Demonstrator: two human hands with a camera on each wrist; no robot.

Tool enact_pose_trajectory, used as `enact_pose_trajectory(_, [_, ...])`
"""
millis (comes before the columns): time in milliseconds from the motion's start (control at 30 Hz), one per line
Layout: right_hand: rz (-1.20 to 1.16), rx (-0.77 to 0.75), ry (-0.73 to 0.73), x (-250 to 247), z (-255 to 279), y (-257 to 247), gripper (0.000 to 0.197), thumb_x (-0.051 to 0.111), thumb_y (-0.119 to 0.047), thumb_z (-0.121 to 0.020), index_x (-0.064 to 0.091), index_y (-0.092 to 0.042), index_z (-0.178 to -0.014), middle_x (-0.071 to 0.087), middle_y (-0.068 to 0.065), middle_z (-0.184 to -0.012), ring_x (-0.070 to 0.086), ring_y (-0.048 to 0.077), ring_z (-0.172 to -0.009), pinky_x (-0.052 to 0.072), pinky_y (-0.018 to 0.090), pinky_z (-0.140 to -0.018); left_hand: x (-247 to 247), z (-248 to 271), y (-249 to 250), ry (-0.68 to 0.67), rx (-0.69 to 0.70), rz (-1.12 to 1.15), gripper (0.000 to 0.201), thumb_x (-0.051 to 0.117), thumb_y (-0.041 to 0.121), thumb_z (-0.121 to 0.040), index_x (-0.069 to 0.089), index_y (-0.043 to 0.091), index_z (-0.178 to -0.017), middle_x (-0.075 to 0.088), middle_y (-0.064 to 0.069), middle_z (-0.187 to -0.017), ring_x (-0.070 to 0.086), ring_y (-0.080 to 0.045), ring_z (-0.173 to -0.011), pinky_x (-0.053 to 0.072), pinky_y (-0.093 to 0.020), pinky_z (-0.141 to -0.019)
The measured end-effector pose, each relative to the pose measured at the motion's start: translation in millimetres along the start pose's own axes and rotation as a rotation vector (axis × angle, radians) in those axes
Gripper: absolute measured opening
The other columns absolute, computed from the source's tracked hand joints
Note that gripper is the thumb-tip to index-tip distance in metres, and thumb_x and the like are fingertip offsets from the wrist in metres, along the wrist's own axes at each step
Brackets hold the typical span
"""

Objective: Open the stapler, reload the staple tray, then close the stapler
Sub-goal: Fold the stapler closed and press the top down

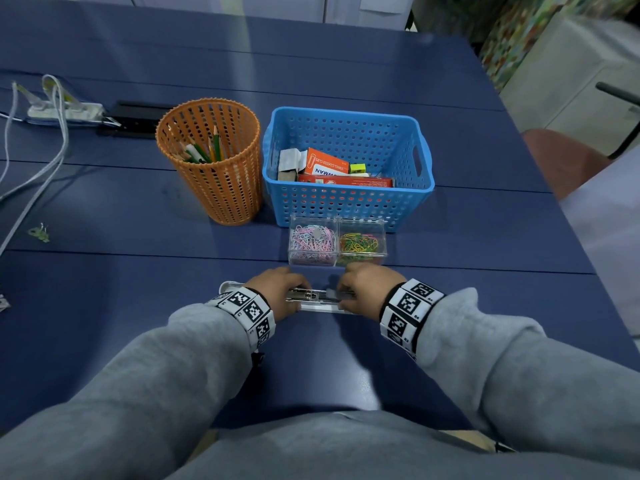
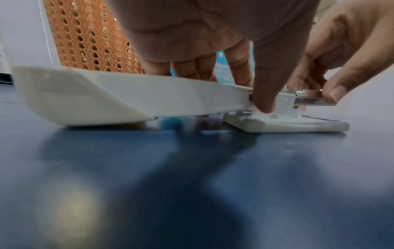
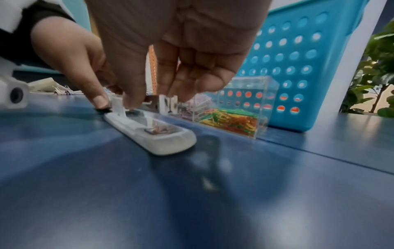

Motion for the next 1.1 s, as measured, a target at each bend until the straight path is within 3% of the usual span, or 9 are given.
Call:
enact_pose_trajectory(200, [-0.076, 0.065, -0.004, 11, 3, 11, 0.033, 0.058, -0.033, -0.085, 0.060, -0.013, -0.111, 0.055, 0.009, -0.115, 0.055, 0.028, -0.106, 0.047, 0.037, -0.089, -15, 12, -31, 0.070, -0.153, -0.106, 0.056, 0.071, 0.035, -0.071, 0.049, 0.031, -0.122, 0.048, -0.003, -0.129, 0.042, -0.026, -0.123, 0.040, -0.043, -0.104])
enact_pose_trajectory(400, [-0.224, 0.147, 0.019, 17, 10, 26, 0.034, 0.061, -0.033, -0.084, 0.061, -0.015, -0.112, 0.057, 0.005, -0.109, 0.055, 0.023, -0.100, 0.044, 0.030, -0.085, -25, 29, -57, 0.039, -0.272, -0.227, 0.040, 0.067, 0.038, -0.074, 0.054, 0.031, -0.112, 0.050, 0.000, -0.126, 0.042, -0.025, -0.120, 0.037, -0.043, -0.101])
enact_pose_trajectory(600, [-0.305, 0.185, 0.084, 21, 12, 30, 0.030, 0.064, -0.030, -0.082, 0.064, -0.013, -0.107, 0.047, -0.004, -0.091, 0.047, 0.013, -0.083, 0.044, 0.028, -0.081, -50, 42, -40, 0.130, -0.180, -0.018, 0.025, 0.071, 0.026, -0.072, 0.061, 0.027, -0.094, 0.063, 0.000, -0.101, 0.059, -0.022, -0.094, 0.047, -0.033, -0.083])
enact_pose_trajectory(799, [-0.334, 0.198, 0.094, 24, 10, 31, 0.027, 0.066, -0.028, -0.081, 0.066, -0.013, -0.103, 0.049, -0.004, -0.090, 0.048, 0.013, -0.081, 0.038, 0.022, -0.074, -73, 41, 15, 0.171, 0.011, -0.141, 0.020, 0.069, 0.031, -0.068, 0.061, 0.024, -0.085, 0.058, 0.004, -0.082, 0.057, -0.022, -0.082, 0.049, -0.035, -0.073])
enact_pose_trajectory(999, [-0.349, 0.251, 0.058, 27, 9, 31, 0.036, 0.066, -0.032, -0.081, 0.062, -0.011, -0.109, 0.058, 0.007, -0.102, 0.056, 0.023, -0.093, 0.044, 0.029, -0.084, -54, 14, 48, 0.053, 0.092, -0.039, 0.039, 0.070, 0.036, -0.072, 0.059, 0.025, -0.108, 0.056, 0.000, -0.098, 0.056, -0.021, -0.093, 0.050, -0.042, -0.089])
enact_pose_trajectory(1099, [-0.362, 0.286, 0.067, 30, 9, 32, 0.036, 0.067, -0.034, -0.079, 0.060, -0.007, -0.102, 0.050, 0.006, -0.093, 0.048, 0.021, -0.086, 0.038, 0.028, -0.075, -31, 1, 60, -0.006, 0.100, -0.016, 0.044, 0.067, 0.038, -0.077, 0.054, 0.025, -0.117, 0.057, -0.005, -0.114, 0.053, -0.024, -0.105, 0.047, -0.040, -0.094])
Point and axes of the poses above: each hand's wrist, its own z-axis away from the middle knuckle, its own x-axis out of the palm, y = z × x, the point moved 2 cm from there along -z, towards the middle knuckle
